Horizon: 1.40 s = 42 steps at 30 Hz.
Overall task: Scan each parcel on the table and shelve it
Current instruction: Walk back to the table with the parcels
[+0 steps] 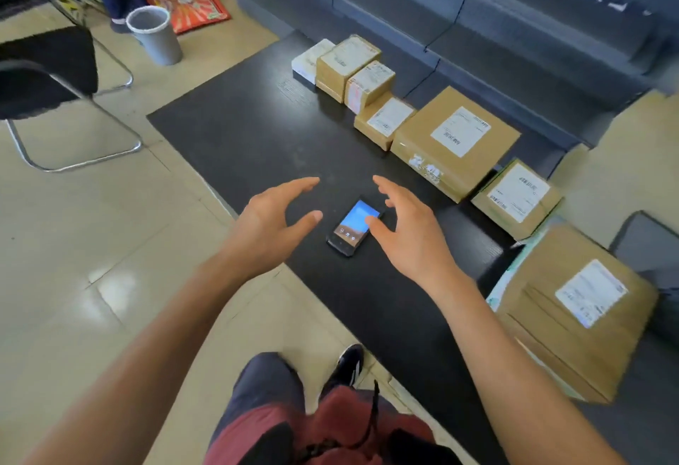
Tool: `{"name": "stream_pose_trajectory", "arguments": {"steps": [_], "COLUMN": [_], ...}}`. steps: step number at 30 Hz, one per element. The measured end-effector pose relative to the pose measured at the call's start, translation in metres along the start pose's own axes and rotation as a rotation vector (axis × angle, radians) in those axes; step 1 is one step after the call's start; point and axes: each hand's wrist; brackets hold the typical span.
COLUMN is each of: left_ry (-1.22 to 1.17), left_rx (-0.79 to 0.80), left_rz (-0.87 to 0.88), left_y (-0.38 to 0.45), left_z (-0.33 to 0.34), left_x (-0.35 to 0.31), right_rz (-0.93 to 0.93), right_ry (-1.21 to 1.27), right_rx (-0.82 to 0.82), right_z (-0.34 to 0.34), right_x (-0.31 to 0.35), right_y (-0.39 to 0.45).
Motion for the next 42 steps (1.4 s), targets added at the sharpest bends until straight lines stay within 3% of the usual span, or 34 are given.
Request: {"name": "stream_pose_trajectory", "arguments": {"steps": [11,18,27,42], "left_ry": [-0.004,-0.001,0.007,0.139], "left_rx": [0.350,0.553,0.624,0.697], "left_rz": [0.157,0.187,0.154,0.128], "left_y": [0.120,0.157,0.191,0.232], "left_z": [0.020,0.043,0.053,0.073], "left_x": [0.020,0.039,0.061,0.096], "right_rz": [0.575,0.823,1.035,1.163], "right_ry": [-0.169,-0.170,0.026,-0.120], "right_rx": [-0.119,-0.135,-0.137,-0.247], "right_z": [0.062,0.113,0.181,0.240], "right_x": [-0.046,-0.059,-0.082,-0.086], "right_y": [0.026,0.030,0.053,0.100]}}
Point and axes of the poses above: each hand's wrist, its own y-axis towards the middle knuckle, its own z-axis out of the palm, x = y × z, and after that the axes turned 10 degrees about -z, right-handed
